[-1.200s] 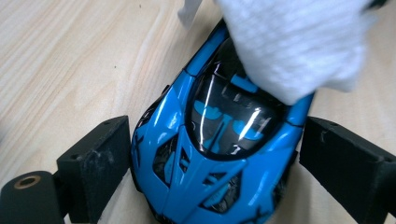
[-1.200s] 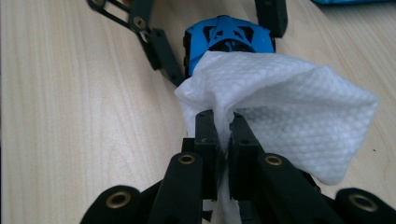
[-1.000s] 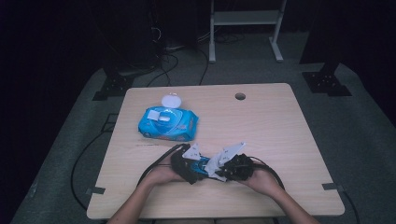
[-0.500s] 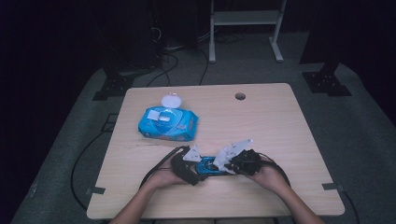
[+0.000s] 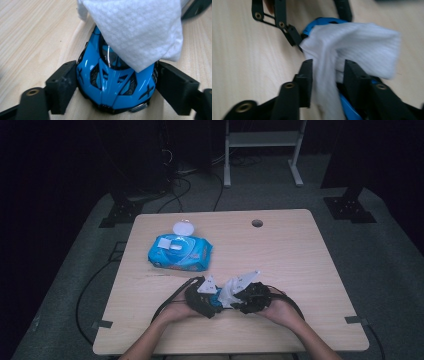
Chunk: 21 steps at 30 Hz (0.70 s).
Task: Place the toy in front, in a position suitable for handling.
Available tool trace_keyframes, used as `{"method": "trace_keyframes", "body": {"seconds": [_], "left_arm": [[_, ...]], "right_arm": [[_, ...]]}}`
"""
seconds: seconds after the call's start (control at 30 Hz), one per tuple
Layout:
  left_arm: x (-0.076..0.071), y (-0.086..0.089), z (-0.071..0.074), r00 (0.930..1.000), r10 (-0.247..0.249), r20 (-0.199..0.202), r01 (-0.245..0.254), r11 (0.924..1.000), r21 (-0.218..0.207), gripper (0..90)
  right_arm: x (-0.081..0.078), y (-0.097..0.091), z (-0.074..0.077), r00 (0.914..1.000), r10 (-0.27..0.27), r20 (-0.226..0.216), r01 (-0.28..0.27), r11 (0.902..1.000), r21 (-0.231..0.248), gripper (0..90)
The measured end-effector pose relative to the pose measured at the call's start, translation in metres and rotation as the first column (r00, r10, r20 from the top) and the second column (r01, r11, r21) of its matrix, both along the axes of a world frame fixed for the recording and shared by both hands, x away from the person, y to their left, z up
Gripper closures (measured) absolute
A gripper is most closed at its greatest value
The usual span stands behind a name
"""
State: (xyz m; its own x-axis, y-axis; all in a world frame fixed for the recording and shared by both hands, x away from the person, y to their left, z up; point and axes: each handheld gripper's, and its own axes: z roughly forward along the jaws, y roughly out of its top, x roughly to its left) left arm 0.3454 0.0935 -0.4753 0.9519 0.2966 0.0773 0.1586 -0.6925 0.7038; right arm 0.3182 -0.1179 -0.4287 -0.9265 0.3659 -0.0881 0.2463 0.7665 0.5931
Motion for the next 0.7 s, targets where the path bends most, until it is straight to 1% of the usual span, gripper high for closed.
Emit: {"method": "trace_keyframes", "body": {"seconds": [0.03, 0.07, 0.13, 0.17, 0.23, 0.27, 0.3, 0.33, 0.37, 0.4, 0.43, 0.47, 0.5, 0.53, 0.57, 0.6, 0.7], "left_arm": [[0.001, 0.001, 0.000, 1.0000, -0.002, -0.004, 0.002, 1.0000, -0.001, 20.6], [0.001, 0.002, 0.000, 1.0000, -0.003, -0.007, 0.003, 1.0000, -0.006, 20.8], [0.001, 0.002, 0.000, 1.0000, -0.005, -0.006, 0.005, 1.0000, -0.008, 21.7], [0.001, 0.002, 0.000, 1.0000, -0.006, -0.004, 0.006, 1.0000, -0.006, 21.7], [0.000, 0.002, 0.000, 1.0000, -0.008, -0.001, 0.008, 1.0000, 0.001, 21.7], [0.000, 0.002, 0.000, 1.0000, -0.006, -0.001, 0.006, 1.0000, -0.003, 21.8], [0.000, 0.002, -0.001, 1.0000, -0.002, -0.002, 0.002, 1.0000, -0.007, 21.8], [-0.001, 0.003, -0.001, 1.0000, -0.001, -0.001, 0.001, 0.9999, -0.011, 21.8], [-0.001, 0.003, -0.001, 1.0000, 0.002, 0.000, -0.002, 0.9999, -0.013, 21.8], [-0.001, 0.003, -0.001, 1.0000, 0.008, -0.003, -0.008, 0.9998, -0.016, 21.8], [-0.001, 0.003, -0.001, 1.0000, 0.008, -0.004, -0.008, 0.9999, -0.014, 21.7], [-0.001, 0.003, -0.002, 0.9999, 0.008, -0.009, -0.008, 0.9998, -0.016, 21.7], [-0.001, 0.004, -0.002, 0.9999, 0.006, -0.012, -0.006, 0.9998, -0.018, 21.8], [-0.001, 0.004, -0.002, 0.9999, 0.000, -0.015, 0.000, 0.9998, -0.021, 22.6], [-0.001, 0.004, -0.002, 0.9999, 0.000, -0.014, 0.000, 0.9998, -0.022, 23.1], [-0.001, 0.004, -0.002, 0.9999, 0.001, -0.014, -0.001, 0.9998, -0.020, 23.0], [-0.001, 0.003, -0.001, 1.0000, -0.001, -0.009, 0.001, 0.9999, -0.015, 23.1]], "right_arm": [[-0.002, -0.005, 0.003, 0.9995, -0.014, 0.026, 0.015, 0.9999, -0.007, 53.7], [-0.002, -0.008, 0.005, 0.9991, -0.023, 0.035, 0.023, 0.9997, -0.001, 50.7], [0.000, -0.012, 0.010, 0.9976, -0.035, 0.059, 0.033, 0.9987, 0.038, 46.1], [0.003, -0.011, 0.012, 0.9979, -0.025, 0.059, 0.020, 0.9967, 0.078, 44.2], [0.006, -0.003, 0.012, 0.9977, -0.008, 0.068, 0.000, 0.9931, 0.117, 43.8], [0.009, 0.003, 0.011, 0.9972, -0.006, 0.075, -0.004, 0.9915, 0.130, 44.1], [0.012, 0.010, 0.010, 0.9976, 0.003, 0.070, -0.013, 0.9896, 0.143, 46.5], [0.014, 0.017, 0.007, 0.9982, 0.013, 0.058, -0.021, 0.9896, 0.142, 49.5], [0.017, 0.023, 0.003, 0.9979, 0.016, 0.063, -0.024, 0.9921, 0.123, 53.4], [0.019, 0.028, -0.002, 0.9978, 0.011, 0.065, -0.017, 0.9953, 0.095, 56.6], [0.020, 0.031, -0.006, 0.9986, 0.007, 0.053, -0.011, 0.9977, 0.066, 60.1], [0.019, 0.032, -0.011, 0.9989, 0.007, 0.045, -0.009, 0.9988, 0.048, 61.9], [0.015, 0.029, -0.012, 0.9970, 0.006, 0.077, -0.010, 0.9981, 0.060, 65.1], [0.014, 0.027, -0.012, 0.9960, 0.002, 0.090, -0.007, 0.9982, 0.059, 67.2], [0.012, 0.024, -0.011, 0.9939, -0.012, 0.110, 0.006, 0.9984, 0.057, 71.6], [0.009, 0.020, -0.010, 0.9895, -0.024, 0.142, 0.018, 0.9988, 0.044, 77.1], [0.003, 0.008, -0.008, 0.9859, -0.037, 0.163, 0.031, 0.9989, 0.035, 84.8]]}}
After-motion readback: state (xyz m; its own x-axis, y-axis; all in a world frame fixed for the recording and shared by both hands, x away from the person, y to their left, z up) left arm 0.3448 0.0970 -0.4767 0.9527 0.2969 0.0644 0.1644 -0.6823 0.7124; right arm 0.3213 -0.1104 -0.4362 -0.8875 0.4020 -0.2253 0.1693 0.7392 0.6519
